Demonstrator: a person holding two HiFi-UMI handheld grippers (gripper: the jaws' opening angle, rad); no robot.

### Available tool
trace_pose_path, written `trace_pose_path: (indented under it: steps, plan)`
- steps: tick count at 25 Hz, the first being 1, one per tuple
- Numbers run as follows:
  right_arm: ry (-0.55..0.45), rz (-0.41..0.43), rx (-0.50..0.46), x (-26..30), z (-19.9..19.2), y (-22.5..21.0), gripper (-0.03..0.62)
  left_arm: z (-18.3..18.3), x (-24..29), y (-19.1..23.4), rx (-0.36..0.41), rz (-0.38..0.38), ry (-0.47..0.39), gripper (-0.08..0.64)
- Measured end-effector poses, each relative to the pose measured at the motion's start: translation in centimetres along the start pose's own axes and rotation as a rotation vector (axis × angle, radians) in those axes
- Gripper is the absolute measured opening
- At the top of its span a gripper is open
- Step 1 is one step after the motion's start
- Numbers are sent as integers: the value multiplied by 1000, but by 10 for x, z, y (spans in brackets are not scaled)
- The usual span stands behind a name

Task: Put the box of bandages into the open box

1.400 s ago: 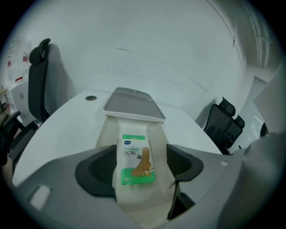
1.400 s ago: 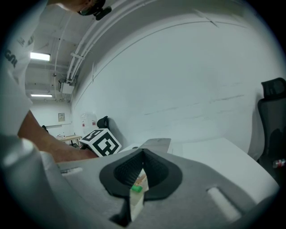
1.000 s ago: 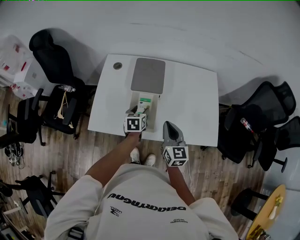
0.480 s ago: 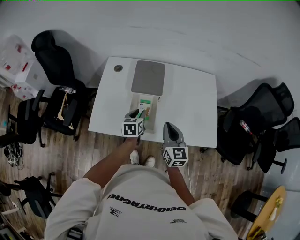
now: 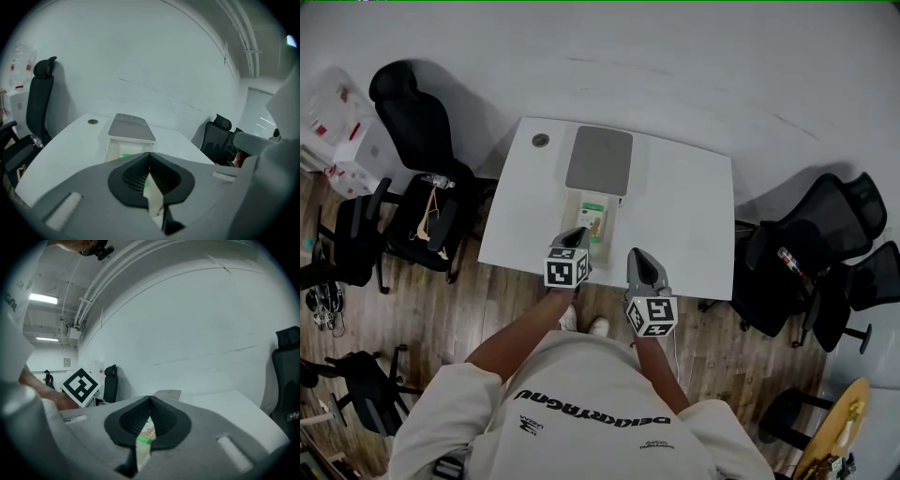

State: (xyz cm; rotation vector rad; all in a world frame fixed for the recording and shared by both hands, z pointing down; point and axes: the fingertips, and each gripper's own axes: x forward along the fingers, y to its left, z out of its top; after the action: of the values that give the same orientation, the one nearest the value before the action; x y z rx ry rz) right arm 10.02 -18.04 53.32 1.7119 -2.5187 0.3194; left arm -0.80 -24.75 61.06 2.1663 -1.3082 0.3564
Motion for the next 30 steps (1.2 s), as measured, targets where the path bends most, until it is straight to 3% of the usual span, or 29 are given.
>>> trace_pose_path:
  steps: [5,10,22,27,30]
  plan:
    - [-8,8,3,1,3,3,-2,0,-9,-6,14,-30,-23,-2]
    - [-11,12,7,0,3,5,-2,2,-18,-18,86,-71,-79,-2]
    - [-4,19,9,-5,-2,9,-2,4,-44,-21,113,-90,-170,0]
    - [-5,34,5,-4,0,13,-2,13,-55,-28,208,-86,-221,0]
    - [-3,36,-3,-4,0,14,-2,15,-60,-30,210,-82,-235,2]
